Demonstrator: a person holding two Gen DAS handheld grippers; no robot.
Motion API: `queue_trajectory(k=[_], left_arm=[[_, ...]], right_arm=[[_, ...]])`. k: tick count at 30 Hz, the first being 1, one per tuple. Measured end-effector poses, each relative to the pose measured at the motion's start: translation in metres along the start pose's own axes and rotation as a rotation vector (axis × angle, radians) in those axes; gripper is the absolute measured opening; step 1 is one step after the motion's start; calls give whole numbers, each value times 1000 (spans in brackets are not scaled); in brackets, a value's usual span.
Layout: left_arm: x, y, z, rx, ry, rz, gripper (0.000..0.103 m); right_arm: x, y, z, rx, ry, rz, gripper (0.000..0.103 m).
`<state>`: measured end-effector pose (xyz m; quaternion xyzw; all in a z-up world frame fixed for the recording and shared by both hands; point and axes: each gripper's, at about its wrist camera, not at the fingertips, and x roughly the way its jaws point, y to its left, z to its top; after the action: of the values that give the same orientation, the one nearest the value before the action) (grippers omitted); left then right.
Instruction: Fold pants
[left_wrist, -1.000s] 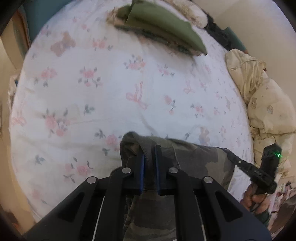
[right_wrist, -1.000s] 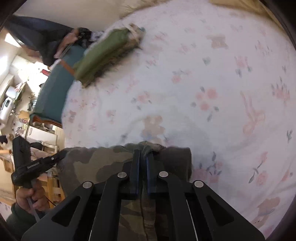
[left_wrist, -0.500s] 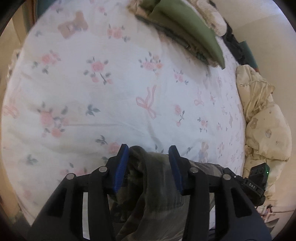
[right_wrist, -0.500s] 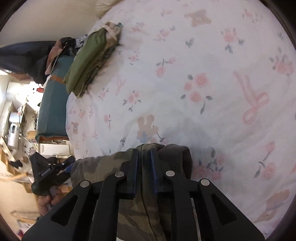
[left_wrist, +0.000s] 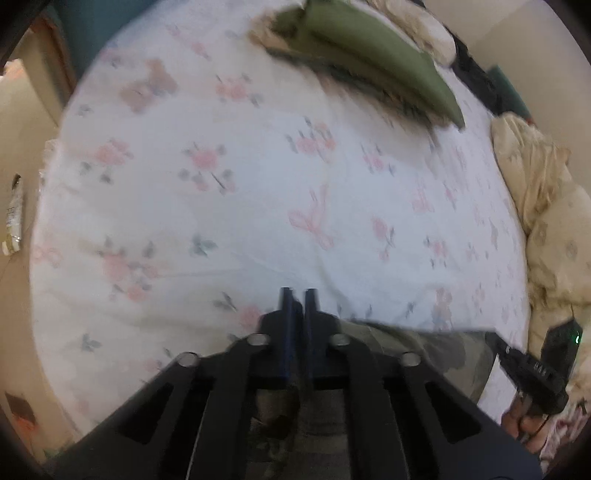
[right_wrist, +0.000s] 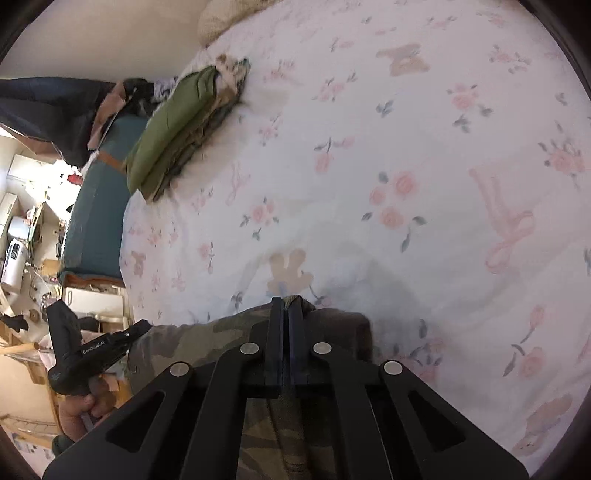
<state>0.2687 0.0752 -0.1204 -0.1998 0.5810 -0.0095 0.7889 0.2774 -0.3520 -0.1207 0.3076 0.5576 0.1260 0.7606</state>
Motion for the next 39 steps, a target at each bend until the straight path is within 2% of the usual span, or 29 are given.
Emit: queue_trajectory(k=[1,3,5,7,10,11,14,15,17,20,22,23,24,27,29,30,33,37,38,39], left_arm=[[-6,4,4,-8,-28,10,0],[-9,7,10,6,-18,-19,0],[-12,5,8,12,-31,-49,0],[-15,2,8,12,-48,-56,0],[-26,-18,3,78,-104,-63,0],[-32,-30,-2,124,-118,-64,0],[-35,-57,-21,220,-104,-116,0],[-33,-63,-26,236,-93,-125,0],[-24,-74,-36,275,-61,-139,0],[-3,-83,-45,316,-51,-124,0],[9,-84,-49,338,-45,-103,0],[15,-83,-49,357,-47,-81,2],[19,-81,-48,366,-41,-66,2],[26,-72,-43,359,-25,-6,2],[27,-62,-41,348,-46,69,2],[31,-51,-39,319,-25,98,2],[24,-30,-32,239,4,65,1],[-10,-22,-36,222,-29,55,2],[-21,-16,-38,185,-36,47,14],[-30,-12,-40,164,-49,34,38]], right_arm=[[-2,-1,-2,-1,-11,-14,0],[-5,-2,-5,-2,-30,-12,0],[-4,0,-5,1,-16,-4,1],[-2,6,-5,-30,-10,-40,1],[0,8,-4,-47,7,-72,3],[-3,9,-4,-51,0,-93,9],[-27,35,-10,-190,-146,-263,9],[-33,46,-13,-235,-180,-278,9],[-35,66,-18,-294,-175,-182,9],[-3,98,-33,-363,-92,-68,9],[23,110,-45,-396,-37,-46,9],[41,114,-54,-422,-8,-77,8],[48,114,-57,-438,-15,-105,3],[56,97,-48,-394,-30,-157,0],[55,89,-40,-387,-39,-199,0],[53,88,-38,-402,-33,-212,0],[43,91,-42,-482,-69,-316,0],[10,68,-37,-380,-80,-242,0],[-1,63,-36,-363,-89,-240,11],[-12,58,-37,-345,-96,-224,14]])
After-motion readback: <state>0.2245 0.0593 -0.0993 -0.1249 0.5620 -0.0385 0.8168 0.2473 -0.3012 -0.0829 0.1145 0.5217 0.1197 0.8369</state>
